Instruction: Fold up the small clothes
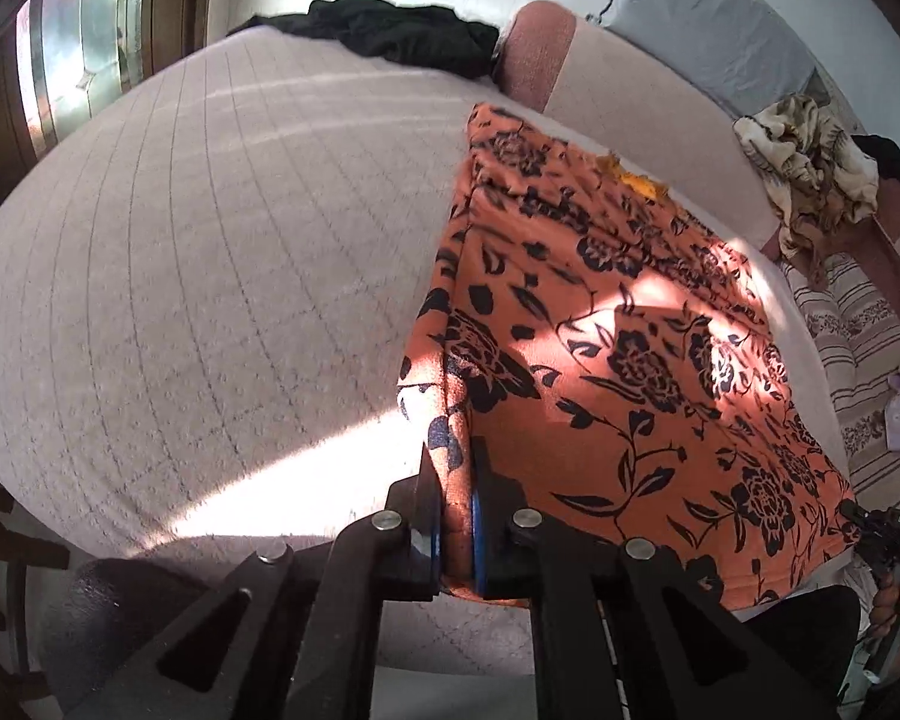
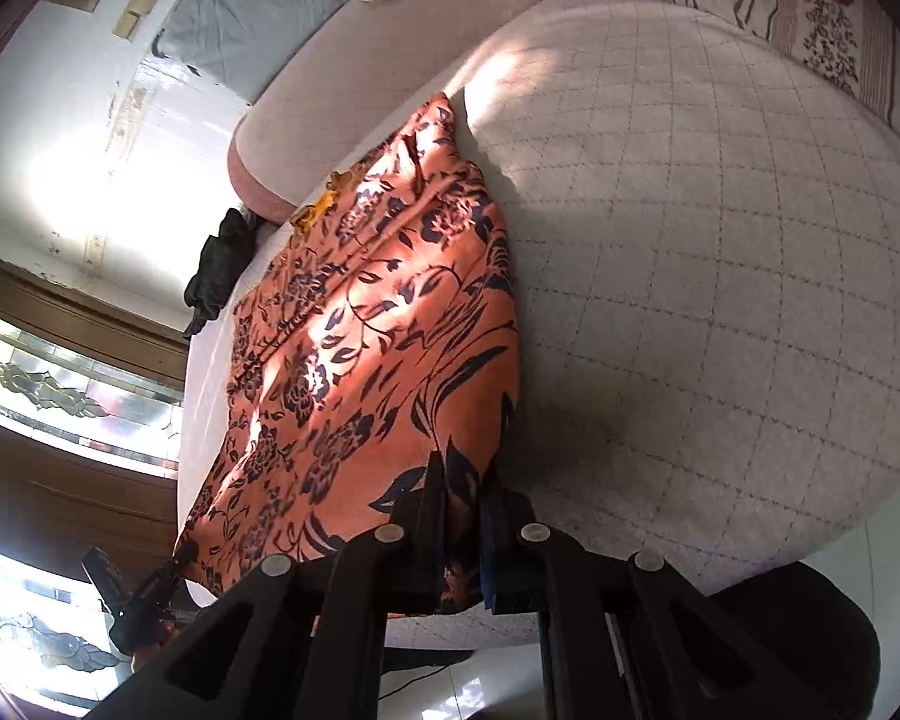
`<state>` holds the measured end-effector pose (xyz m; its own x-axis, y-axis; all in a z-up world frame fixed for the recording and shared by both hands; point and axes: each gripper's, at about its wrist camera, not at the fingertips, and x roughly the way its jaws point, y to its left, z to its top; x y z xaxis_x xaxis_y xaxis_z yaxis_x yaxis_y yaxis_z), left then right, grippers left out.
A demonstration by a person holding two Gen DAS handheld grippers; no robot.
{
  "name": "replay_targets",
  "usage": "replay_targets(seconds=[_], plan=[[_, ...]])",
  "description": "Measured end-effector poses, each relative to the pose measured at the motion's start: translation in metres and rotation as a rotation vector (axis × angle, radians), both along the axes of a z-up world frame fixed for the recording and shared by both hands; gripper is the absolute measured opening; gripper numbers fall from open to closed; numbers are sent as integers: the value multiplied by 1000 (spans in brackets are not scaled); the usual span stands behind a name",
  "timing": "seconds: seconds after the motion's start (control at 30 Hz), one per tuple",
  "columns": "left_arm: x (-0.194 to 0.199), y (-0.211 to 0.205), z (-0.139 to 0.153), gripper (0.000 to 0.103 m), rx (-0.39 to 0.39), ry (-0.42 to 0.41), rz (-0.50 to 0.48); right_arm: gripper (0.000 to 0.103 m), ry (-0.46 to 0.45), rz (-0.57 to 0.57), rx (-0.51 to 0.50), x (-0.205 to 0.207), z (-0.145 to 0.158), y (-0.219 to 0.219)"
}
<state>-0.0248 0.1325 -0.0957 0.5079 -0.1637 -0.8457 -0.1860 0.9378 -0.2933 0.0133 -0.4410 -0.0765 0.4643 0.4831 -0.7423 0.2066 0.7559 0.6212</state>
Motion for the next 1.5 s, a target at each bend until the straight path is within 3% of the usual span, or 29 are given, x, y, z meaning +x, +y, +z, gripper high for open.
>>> replay_targets(seconds=[0.07, 0.13, 0.3, 0.53, 0.57, 0.7, 0.73, 0.77, 0.83, 0.87, 1.0, 1.07, 1.13, 1.2, 1.33, 1.5], plan=[[-4, 0, -18, 7, 2, 50, 5, 9, 59, -7, 21, -2, -20, 0], [-9, -1, -17, 7, -1, 42, 5, 9, 86, -8, 23, -7, -31, 1], [-2, -3, 3, 7, 9, -8, -12, 9, 57, -17, 36, -8, -28, 0], [0, -3, -21, 8, 31, 55, -10, 12, 121, -23, 45, -3, -43, 2], [1, -4, -21, 8, 32, 55, -10, 15, 124, -26, 50, -3, -43, 1], [5, -6, -22, 9, 44, 59, -12, 46, 138, -50, 66, 0, -48, -3], [5, -6, -22, 9, 43, 58, -10, 47, 138, -45, 75, 1, -48, -2], [5, -6, -22, 9, 43, 59, -12, 44, 137, -34, 73, 2, -48, 0], [5, -7, -19, 8, 46, 54, -27, 11, 148, -2, 52, 6, -49, 5], [4, -7, -14, 8, 44, 35, -29, 9, 153, 7, 61, 7, -50, 6], [-3, -5, 14, 8, 42, -78, -29, 9, 73, -14, 78, 6, -24, 6], [6, -3, 2, 8, 40, -28, -28, 9, 62, -7, 78, 11, -20, 6], [17, 0, -23, 8, 25, 81, -23, 9, 120, -2, 75, 19, -37, 6], [22, -1, -17, 8, 18, 70, -33, 9, 164, -4, 117, 25, -54, 7], [64, -2, 38, 8, 4, -63, -74, 8, 83, 1, 187, 56, -31, 10], [172, -1, 108, 8, 14, -272, -68, 8, -147, -7, 202, 158, 43, 8]])
